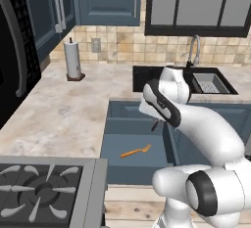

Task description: Organize the utensils by type. Pick up the wooden spoons from the counter and place them in the open cabinet. Then pick up the metallic utensils from the counter and place them in the open drawer.

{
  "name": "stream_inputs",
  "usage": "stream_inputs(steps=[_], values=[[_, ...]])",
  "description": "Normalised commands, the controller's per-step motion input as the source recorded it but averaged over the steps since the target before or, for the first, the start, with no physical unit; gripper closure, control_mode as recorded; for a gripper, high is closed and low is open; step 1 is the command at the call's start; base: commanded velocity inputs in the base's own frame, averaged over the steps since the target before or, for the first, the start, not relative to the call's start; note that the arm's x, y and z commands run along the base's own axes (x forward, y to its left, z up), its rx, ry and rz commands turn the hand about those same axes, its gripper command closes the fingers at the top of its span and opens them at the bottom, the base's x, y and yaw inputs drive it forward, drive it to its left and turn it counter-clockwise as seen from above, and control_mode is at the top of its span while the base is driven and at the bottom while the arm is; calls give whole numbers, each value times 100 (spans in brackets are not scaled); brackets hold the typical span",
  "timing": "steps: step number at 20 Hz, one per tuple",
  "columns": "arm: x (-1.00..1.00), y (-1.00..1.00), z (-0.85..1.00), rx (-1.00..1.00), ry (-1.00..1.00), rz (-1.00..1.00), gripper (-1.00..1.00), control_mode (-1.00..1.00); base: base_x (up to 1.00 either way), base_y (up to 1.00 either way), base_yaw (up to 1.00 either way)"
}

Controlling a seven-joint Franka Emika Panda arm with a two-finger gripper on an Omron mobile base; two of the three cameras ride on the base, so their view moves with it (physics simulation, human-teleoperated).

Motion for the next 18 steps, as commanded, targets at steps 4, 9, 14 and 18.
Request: stream_inputs(steps=[4, 9, 14, 18], values=[[36, 2, -63, -1, 0, -19, 100, -100, 0, 0, 0], [28, 6, -48, -18, 0, -20, 100, -100, 0, 0, 0], [16, 4, -46, -18, 2, -20, 100, -100, 0, 0, 0], [1, -7, -46, -1, 3, -6, 100, -100, 0, 0, 0]])
